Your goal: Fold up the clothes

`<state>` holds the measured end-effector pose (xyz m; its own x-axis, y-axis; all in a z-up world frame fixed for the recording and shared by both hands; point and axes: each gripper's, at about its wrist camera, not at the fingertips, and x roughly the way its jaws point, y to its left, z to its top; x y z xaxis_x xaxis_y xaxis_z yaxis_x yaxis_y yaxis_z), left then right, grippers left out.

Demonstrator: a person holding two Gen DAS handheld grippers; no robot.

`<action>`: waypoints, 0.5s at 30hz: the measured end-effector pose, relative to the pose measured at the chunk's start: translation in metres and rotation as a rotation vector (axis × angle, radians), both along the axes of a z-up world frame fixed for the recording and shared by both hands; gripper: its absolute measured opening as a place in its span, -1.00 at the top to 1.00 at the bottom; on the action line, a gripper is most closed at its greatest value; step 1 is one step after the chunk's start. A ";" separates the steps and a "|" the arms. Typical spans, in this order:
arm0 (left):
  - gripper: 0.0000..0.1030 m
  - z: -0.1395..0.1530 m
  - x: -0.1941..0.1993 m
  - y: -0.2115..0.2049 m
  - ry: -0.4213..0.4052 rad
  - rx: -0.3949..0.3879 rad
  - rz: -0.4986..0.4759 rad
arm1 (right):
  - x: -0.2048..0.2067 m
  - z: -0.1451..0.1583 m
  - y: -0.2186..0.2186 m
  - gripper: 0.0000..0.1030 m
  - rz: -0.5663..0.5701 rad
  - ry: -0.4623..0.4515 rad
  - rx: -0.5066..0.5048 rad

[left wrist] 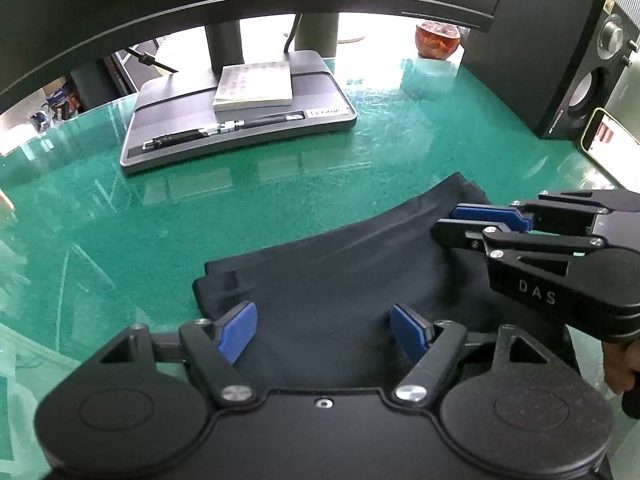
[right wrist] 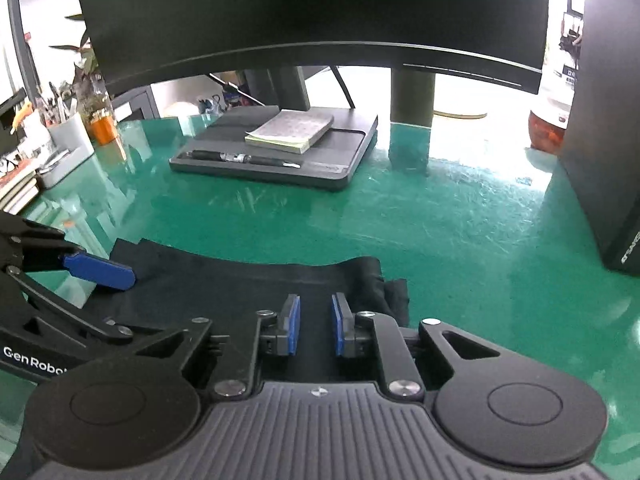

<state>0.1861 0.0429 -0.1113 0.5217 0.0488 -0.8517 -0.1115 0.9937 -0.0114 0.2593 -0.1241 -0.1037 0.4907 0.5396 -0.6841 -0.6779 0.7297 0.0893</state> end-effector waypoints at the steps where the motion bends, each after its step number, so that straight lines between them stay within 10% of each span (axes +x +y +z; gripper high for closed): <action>1: -0.43 0.000 0.000 -0.001 0.003 0.006 -0.002 | 0.000 0.000 0.000 0.70 0.002 -0.005 -0.006; 15: -0.51 0.002 -0.002 0.002 0.001 -0.008 -0.010 | 0.003 0.002 -0.006 0.69 -0.032 0.020 0.030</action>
<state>0.1840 0.0453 -0.1090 0.5216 0.0369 -0.8524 -0.1021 0.9946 -0.0195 0.2625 -0.1301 -0.1020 0.4945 0.5445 -0.6776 -0.6521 0.7477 0.1249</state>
